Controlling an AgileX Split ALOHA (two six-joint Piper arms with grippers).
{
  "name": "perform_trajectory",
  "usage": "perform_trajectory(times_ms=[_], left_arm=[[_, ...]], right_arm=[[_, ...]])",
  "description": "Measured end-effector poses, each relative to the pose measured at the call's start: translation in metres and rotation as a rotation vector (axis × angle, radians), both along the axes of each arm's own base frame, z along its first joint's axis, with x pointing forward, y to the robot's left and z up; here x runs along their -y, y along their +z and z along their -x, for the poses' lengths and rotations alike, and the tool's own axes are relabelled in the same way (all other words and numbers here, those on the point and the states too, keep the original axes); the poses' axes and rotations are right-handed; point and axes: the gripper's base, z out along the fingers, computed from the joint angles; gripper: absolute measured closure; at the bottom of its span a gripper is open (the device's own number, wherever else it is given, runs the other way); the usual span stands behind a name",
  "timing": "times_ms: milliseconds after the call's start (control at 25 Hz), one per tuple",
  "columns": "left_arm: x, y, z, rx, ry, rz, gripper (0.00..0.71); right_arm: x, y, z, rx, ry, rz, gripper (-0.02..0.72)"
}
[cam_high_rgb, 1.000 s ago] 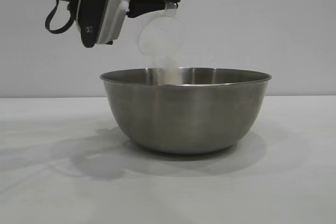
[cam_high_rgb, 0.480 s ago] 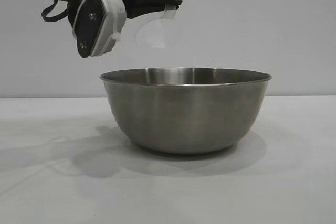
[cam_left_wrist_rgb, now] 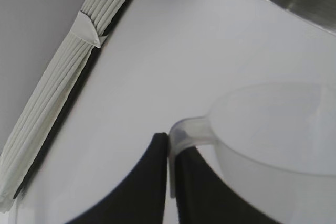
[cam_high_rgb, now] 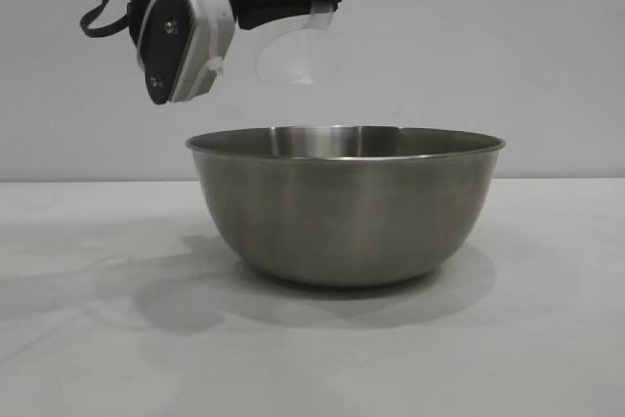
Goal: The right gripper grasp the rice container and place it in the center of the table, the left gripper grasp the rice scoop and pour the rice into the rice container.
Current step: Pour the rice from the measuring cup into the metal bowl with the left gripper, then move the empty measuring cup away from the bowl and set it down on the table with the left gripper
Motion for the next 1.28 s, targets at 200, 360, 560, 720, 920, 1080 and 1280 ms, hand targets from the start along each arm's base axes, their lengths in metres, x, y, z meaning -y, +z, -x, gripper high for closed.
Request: perform_trajectory(times_ms=[200, 360, 560, 720, 920, 1080, 1280], left_arm=[[-0.002, 0.002, -0.003, -0.373, 0.044, 0.224, 0.710], [-0.008, 0.012, -0.013, -0.629, 0.134, 0.536, 0.710], [-0.031, 0.020, -0.033, -0.917, 0.316, 1.059, 0.710], [-0.048, 0.018, -0.039, -1.046, 0.394, 1.371, 0.710], [-0.068, 0.000, -0.033, -1.126, 0.510, 1.621, 0.710], [-0.085, -0.018, -0.022, -1.143, 0.631, 1.756, 0.710], [-0.103, -0.040, -0.014, -1.189, 0.720, 1.890, 0.710]], right_arm=[[0.000, 0.000, 0.000, 0.000, 0.000, 0.000, 0.129], [0.000, 0.000, 0.000, 0.000, 0.000, 0.000, 0.129], [0.000, 0.000, 0.000, 0.000, 0.000, 0.000, 0.129], [0.000, 0.000, 0.000, 0.000, 0.000, 0.000, 0.129], [0.000, 0.000, 0.000, 0.000, 0.000, 0.000, 0.129], [0.000, 0.000, 0.000, 0.000, 0.000, 0.000, 0.129], [0.000, 0.000, 0.000, 0.000, 0.000, 0.000, 0.129]])
